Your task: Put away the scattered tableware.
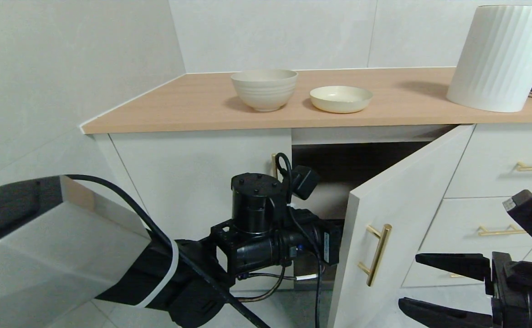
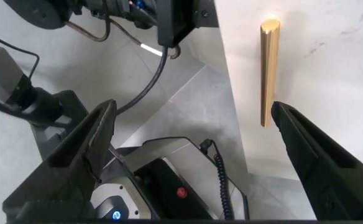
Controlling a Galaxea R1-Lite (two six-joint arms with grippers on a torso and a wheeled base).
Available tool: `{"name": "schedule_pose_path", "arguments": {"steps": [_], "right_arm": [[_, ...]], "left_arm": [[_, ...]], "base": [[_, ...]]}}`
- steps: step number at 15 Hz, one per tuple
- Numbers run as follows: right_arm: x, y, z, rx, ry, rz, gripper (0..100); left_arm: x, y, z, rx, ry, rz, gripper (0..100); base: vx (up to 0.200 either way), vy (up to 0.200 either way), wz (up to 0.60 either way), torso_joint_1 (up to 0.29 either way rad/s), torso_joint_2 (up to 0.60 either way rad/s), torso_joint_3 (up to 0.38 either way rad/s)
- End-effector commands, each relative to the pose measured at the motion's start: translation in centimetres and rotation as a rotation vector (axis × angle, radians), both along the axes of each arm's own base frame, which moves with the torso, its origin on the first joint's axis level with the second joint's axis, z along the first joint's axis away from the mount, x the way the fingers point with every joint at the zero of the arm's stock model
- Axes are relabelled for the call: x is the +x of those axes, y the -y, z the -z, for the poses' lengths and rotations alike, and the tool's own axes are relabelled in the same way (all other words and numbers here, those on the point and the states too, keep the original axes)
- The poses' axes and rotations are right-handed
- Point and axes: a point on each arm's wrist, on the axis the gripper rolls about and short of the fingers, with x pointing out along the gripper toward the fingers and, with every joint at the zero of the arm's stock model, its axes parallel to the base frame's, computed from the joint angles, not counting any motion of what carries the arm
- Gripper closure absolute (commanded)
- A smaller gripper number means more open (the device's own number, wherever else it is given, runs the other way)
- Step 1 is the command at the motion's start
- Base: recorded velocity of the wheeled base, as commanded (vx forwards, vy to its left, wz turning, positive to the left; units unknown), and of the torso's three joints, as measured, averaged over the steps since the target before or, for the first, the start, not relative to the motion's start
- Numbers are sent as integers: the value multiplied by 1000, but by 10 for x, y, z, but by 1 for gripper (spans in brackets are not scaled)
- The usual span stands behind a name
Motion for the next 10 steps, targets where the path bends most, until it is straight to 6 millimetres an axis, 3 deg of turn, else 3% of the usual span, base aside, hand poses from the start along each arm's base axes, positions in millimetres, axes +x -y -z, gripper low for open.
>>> {"name": "schedule_pose_path", "arguments": {"steps": [1,5,10], "right_arm": [[0,0,0,-1,-1,-1,0],[0,0,0,0,1,-1,0],[-3,2,-4,14,19,0,0]], "left_arm": [[1,2,-7,-14,12,1,100],[6,7,-12,-10,9,-2,100],[16,17,-10,1,-1,-3,100]], "base": [[0,0,0,0,0,0],[-200,0,0,6,2,-1],[0,0,0,0,0,0]]}}
